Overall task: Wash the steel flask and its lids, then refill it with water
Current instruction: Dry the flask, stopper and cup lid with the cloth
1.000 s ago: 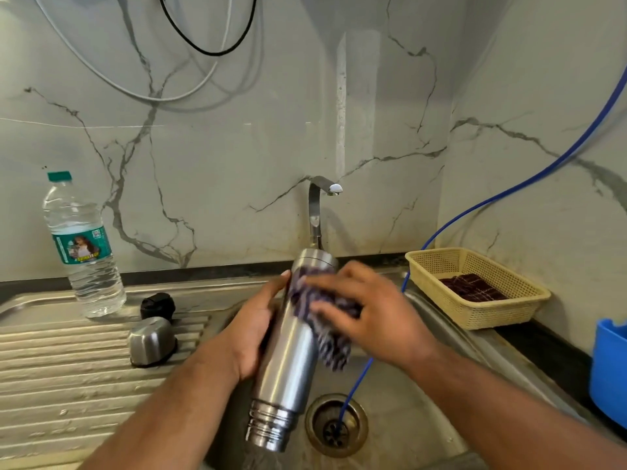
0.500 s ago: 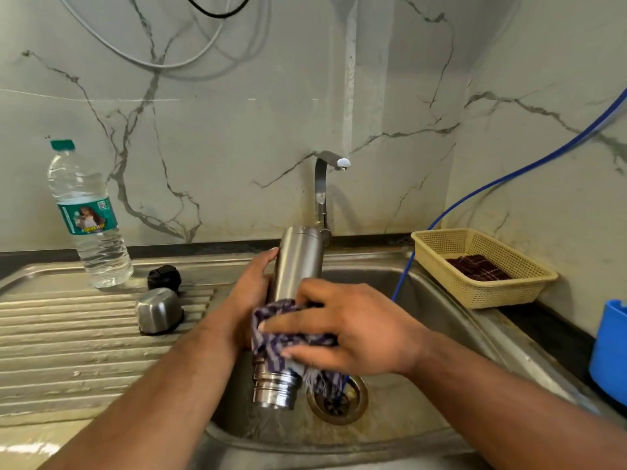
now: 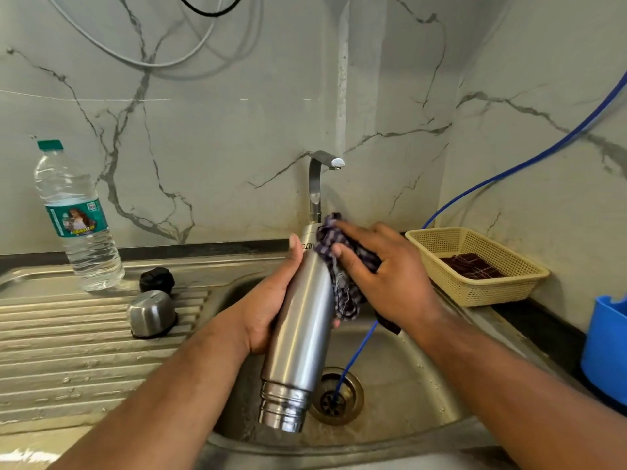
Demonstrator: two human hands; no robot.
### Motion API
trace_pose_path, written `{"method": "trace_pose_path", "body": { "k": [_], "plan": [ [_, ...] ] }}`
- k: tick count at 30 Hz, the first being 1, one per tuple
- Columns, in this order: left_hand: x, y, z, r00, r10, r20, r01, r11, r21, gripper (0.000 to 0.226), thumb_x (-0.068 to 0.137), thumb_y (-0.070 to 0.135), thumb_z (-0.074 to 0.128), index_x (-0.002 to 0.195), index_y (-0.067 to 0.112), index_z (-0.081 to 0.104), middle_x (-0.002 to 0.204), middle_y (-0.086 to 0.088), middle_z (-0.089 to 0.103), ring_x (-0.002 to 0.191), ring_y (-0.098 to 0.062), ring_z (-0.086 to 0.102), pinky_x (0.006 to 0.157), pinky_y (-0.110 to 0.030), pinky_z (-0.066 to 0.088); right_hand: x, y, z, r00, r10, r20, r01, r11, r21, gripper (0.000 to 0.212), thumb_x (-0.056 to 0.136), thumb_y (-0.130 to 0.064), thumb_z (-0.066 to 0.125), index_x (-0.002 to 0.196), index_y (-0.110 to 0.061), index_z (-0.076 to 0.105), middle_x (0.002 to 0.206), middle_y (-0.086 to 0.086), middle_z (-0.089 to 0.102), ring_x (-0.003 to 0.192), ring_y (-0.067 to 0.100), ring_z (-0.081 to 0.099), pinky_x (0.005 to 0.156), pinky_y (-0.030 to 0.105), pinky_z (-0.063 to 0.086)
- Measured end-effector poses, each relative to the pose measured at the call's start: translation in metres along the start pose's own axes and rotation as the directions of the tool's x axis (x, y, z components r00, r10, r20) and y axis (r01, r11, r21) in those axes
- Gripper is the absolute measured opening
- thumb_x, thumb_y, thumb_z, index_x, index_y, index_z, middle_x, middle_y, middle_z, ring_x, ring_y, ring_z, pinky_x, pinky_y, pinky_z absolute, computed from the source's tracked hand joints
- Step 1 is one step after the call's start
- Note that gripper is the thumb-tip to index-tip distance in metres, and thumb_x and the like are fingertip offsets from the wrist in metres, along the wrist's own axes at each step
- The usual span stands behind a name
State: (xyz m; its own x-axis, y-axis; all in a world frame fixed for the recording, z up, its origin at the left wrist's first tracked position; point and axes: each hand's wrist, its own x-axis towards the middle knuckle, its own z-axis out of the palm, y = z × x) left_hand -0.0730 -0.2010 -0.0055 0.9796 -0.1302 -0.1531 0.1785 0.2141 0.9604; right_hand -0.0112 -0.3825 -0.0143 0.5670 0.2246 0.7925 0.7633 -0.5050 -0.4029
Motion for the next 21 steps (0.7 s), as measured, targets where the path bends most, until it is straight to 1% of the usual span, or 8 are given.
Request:
{"method": "trace_pose_path", "body": {
  "k": [3, 5, 8, 10, 12, 14, 17, 21],
  "plan": [
    [0.002, 0.004, -0.005, 0.999, -0.029, -0.029, 0.024, 0.986, -0.163, 0.076, 0.095, 0.074, 0.039, 0.114, 0.01, 0.075, 0.092, -0.016, 0.076, 0.074, -0.025, 0.075, 0.064, -0.035, 0.062, -0.008, -0.02, 0.001, 0.961, -0.154, 0.228, 0.157, 0.988, 0.007, 0.04, 0.095, -0.05, 0.063, 0.134, -0.043, 0.064, 0.101, -0.019, 0.048, 0.087, -0.002, 0.052, 0.074, 0.019, 0.047],
    [0.005, 0.005, -0.014, 0.992, -0.064, -0.11, 0.045, 0.985, -0.164, 0.072, 0.097, 0.066, 0.041, 0.094, 0.005, 0.08, 0.081, -0.019, 0.074, 0.066, -0.029, 0.073, 0.065, -0.034, 0.06, -0.014, -0.031, 0.004, 0.855, -0.302, 0.421, 0.331, 0.944, 0.003, 0.039, 0.097, -0.053, 0.058, 0.136, -0.045, 0.06, 0.108, -0.017, 0.05, 0.091, 0.002, 0.054, 0.075, 0.025, 0.053],
    [0.004, 0.004, -0.025, 0.973, -0.079, -0.218, 0.066, 0.996, -0.066, 0.068, 0.098, 0.063, 0.042, 0.102, 0.001, 0.072, 0.078, -0.023, 0.073, 0.063, -0.031, 0.071, 0.068, -0.035, 0.054, -0.019, -0.035, 0.007, 0.694, -0.438, 0.571, 0.506, 0.861, 0.045, 0.039, 0.1, -0.054, 0.056, 0.138, -0.046, 0.058, 0.11, -0.012, 0.053, 0.089, 0.004, 0.055, 0.07, 0.029, 0.053],
    [0.002, 0.006, -0.024, 0.975, -0.096, -0.201, 0.089, 0.995, -0.046, 0.07, 0.096, 0.065, 0.047, 0.106, 0.002, 0.074, 0.091, -0.026, 0.075, 0.071, -0.033, 0.074, 0.076, -0.039, 0.054, -0.014, -0.03, 0.005, 0.744, -0.385, 0.546, 0.429, 0.902, 0.05, 0.039, 0.099, -0.057, 0.054, 0.137, -0.05, 0.057, 0.109, -0.026, 0.051, 0.092, -0.003, 0.055, 0.073, 0.022, 0.051],
    [-0.001, 0.008, -0.019, 0.979, -0.116, -0.168, 0.113, 0.993, -0.03, 0.071, 0.09, 0.069, 0.053, 0.111, 0.005, 0.075, 0.105, -0.026, 0.075, 0.083, -0.035, 0.075, 0.08, -0.042, 0.057, -0.007, -0.016, 0.0, 0.88, -0.233, 0.415, 0.247, 0.969, 0.021, 0.042, 0.095, -0.059, 0.055, 0.136, -0.053, 0.056, 0.106, -0.034, 0.049, 0.094, -0.01, 0.054, 0.074, 0.013, 0.044],
    [-0.003, 0.008, -0.012, 0.986, -0.134, -0.094, 0.132, 0.991, -0.032, 0.075, 0.083, 0.072, 0.06, 0.121, 0.008, 0.07, 0.113, -0.025, 0.074, 0.097, -0.04, 0.074, 0.084, -0.053, 0.06, -0.003, 0.0, -0.004, 0.968, -0.088, 0.234, 0.091, 0.996, -0.002, 0.041, 0.094, -0.054, 0.061, 0.134, -0.051, 0.06, 0.103, -0.024, 0.055, 0.093, -0.006, 0.057, 0.075, 0.014, 0.043],
    [-0.005, 0.007, -0.005, 0.992, -0.121, -0.046, 0.121, 0.993, 0.002, 0.079, 0.078, 0.074, 0.063, 0.123, 0.009, 0.07, 0.111, -0.021, 0.076, 0.095, -0.035, 0.075, 0.086, -0.047, 0.06, -0.002, 0.005, -0.002, 0.993, 0.004, 0.122, 0.001, 0.999, -0.035, 0.04, 0.095, -0.05, 0.063, 0.135, -0.046, 0.062, 0.1, -0.015, 0.06, 0.094, -0.005, 0.058, 0.079, 0.009, 0.043],
    [-0.004, 0.007, -0.003, 0.992, -0.125, -0.034, 0.125, 0.992, -0.021, 0.084, 0.085, 0.076, 0.051, 0.12, 0.002, 0.067, 0.094, -0.024, 0.074, 0.072, -0.035, 0.073, 0.059, -0.041, 0.062, -0.002, -0.005, 0.006, 0.993, 0.083, 0.083, -0.081, 0.996, -0.022, 0.042, 0.096, -0.051, 0.06, 0.137, -0.04, 0.062, 0.103, -0.014, 0.062, 0.096, -0.002, 0.059, 0.083, 0.017, 0.048]
  ]
}}
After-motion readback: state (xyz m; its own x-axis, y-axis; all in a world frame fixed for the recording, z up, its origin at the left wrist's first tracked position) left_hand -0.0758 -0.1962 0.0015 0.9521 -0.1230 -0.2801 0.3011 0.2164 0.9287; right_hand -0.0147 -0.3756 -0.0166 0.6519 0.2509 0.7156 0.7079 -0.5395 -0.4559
